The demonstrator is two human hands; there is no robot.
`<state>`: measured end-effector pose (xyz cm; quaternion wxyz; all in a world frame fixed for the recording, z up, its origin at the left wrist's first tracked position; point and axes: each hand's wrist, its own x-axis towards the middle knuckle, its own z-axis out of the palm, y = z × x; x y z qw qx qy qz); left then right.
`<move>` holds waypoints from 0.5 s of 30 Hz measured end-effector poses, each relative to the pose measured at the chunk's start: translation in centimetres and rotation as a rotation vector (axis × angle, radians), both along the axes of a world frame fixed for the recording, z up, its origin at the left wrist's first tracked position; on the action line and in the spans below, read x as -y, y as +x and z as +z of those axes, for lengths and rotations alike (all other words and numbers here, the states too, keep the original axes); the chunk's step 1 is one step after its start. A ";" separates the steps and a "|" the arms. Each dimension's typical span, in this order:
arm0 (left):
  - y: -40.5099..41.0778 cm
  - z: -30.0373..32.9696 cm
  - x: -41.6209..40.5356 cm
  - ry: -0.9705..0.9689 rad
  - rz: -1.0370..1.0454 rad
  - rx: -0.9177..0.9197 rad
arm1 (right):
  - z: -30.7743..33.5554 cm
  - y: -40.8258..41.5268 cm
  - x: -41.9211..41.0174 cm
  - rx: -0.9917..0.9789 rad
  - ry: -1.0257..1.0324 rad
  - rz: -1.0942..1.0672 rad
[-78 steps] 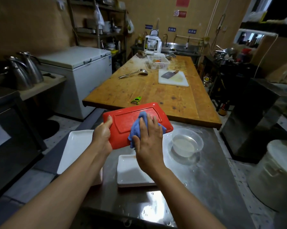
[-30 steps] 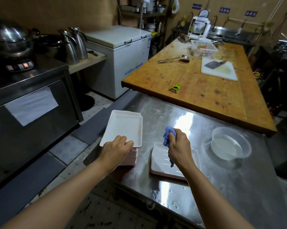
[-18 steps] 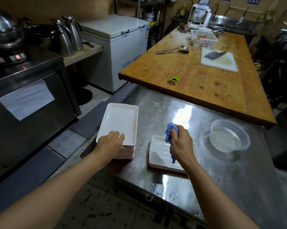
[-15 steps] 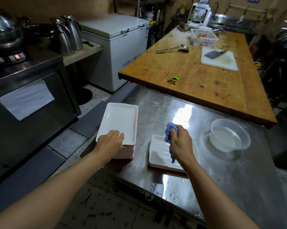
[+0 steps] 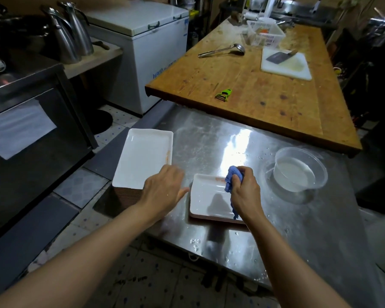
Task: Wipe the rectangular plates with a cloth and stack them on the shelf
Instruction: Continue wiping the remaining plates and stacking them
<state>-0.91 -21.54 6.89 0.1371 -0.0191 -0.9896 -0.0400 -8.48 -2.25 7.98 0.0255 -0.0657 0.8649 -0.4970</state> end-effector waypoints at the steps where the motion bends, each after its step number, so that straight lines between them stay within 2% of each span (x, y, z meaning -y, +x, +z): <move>1: -0.5 -0.4 -1.3 0.102 0.005 0.027 | -0.3 -0.2 -0.5 -0.006 0.004 -0.033; 4: -2.3 -2.7 -4.1 0.285 0.150 0.193 | -0.8 -0.6 -1.9 -0.032 0.012 -0.101; 7: -4.0 -5.0 -4.8 0.383 0.319 0.359 | -2.2 -1.9 -3.2 -0.056 0.089 -0.141; 10: -5.3 -7.0 -4.9 0.442 0.435 0.512 | -4.6 -3.8 -3.9 -0.063 0.187 -0.088; 11: -5.6 -7.6 -4.8 0.445 0.460 0.541 | -5.4 -4.3 -4.1 -0.048 0.247 -0.057; 15: -6.3 -8.9 -4.5 0.449 0.451 0.557 | -9.2 -5.2 -5.2 -0.067 0.709 -0.001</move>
